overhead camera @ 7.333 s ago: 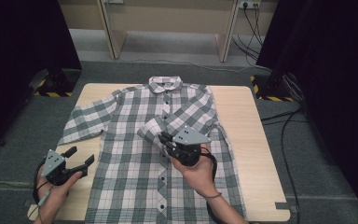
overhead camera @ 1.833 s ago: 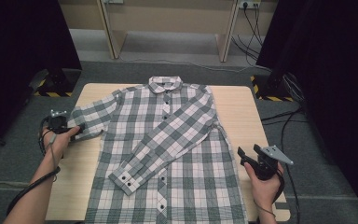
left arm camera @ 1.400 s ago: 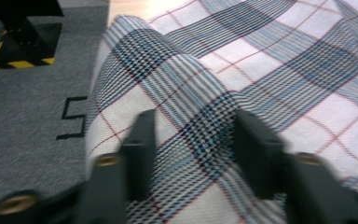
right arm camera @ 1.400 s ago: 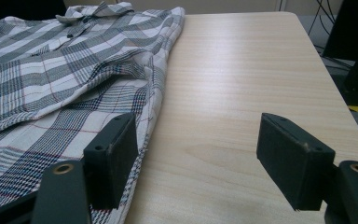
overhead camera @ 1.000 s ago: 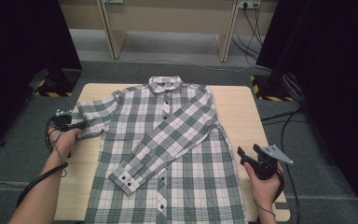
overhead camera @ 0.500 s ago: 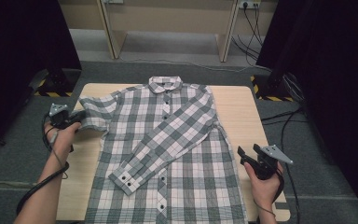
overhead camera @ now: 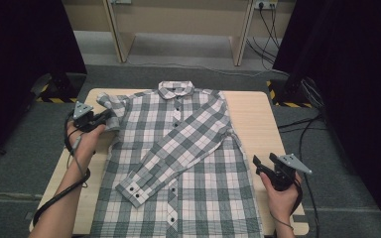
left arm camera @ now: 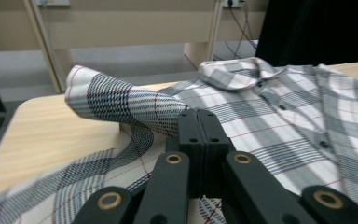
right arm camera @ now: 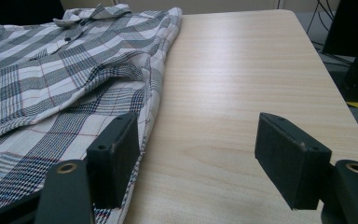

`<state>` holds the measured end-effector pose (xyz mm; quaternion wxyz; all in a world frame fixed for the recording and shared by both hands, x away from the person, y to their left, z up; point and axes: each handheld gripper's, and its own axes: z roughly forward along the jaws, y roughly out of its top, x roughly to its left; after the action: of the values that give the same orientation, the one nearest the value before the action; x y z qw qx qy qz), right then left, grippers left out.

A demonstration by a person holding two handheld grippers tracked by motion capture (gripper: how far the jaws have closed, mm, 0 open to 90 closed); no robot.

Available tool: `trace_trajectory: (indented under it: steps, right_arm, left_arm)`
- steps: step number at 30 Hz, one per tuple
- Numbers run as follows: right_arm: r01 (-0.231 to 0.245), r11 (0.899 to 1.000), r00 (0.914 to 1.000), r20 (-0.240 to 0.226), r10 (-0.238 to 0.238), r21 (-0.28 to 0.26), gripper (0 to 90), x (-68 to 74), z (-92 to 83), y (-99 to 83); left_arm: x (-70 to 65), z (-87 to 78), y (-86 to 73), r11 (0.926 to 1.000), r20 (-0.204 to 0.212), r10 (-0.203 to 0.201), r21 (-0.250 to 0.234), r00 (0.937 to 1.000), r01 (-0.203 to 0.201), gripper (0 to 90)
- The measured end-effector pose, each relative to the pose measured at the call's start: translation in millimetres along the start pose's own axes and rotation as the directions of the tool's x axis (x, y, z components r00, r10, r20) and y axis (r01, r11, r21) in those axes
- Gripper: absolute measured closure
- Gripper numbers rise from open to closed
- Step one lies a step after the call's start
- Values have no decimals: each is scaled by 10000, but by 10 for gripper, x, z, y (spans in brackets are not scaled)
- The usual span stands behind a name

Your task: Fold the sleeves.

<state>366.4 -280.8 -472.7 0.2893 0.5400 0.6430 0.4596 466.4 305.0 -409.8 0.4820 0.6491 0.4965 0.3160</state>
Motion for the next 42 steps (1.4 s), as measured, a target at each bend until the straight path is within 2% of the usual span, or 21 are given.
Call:
trace_trajectory:
  steps: [3, 5, 16, 31, 37, 39, 41, 42]
  right_arm:
    - [15, 10000, 10000, -1, -15, 16, 313, 3, 1, 0]
    - [33, 10000, 10000, -5, -33, 10, 314, 3, 1, 0]
    - [73, 10000, 10000, 21, -73, 26, 320, 8, 3, 1]
    - [91, 9999, 10000, 33, -91, 86, 324, 9, 7, 3]
    - [113, 9999, 9999, 18, -113, 91, 326, 8, 7, 3]
    - [97, 9999, 10000, 11, -97, 97, 325, 9, 8, 3]
    - [118, 9999, 9999, 12, -118, 99, 325, 10, 8, 3]
    - [127, 9999, 9999, 9, -127, 105, 325, 11, 8, 3]
  left_arm:
    - [-71, 23, 25, 10000, 108, 94, -20, 9999, -94, 887]
    - [-170, 53, 60, 9998, 286, 195, -65, 9994, -193, 887]
    - [-468, 156, 174, 9978, 601, 656, -138, 9960, -649, 887]
    - [-830, 352, 189, 9936, 1106, 1119, 43, 9875, -1130, 887]
    - [-956, 460, 123, 9909, 1393, 1239, 357, 9825, -1300, 883]
    - [-993, 494, 93, 9902, 1497, 1224, 480, 9811, -1309, 852]
    - [-1026, 527, 70, 9887, 1742, 1260, 581, 9766, -1380, 818]
    - [-1056, 545, 69, 9872, 2124, 1394, 465, 9672, -1525, 703]
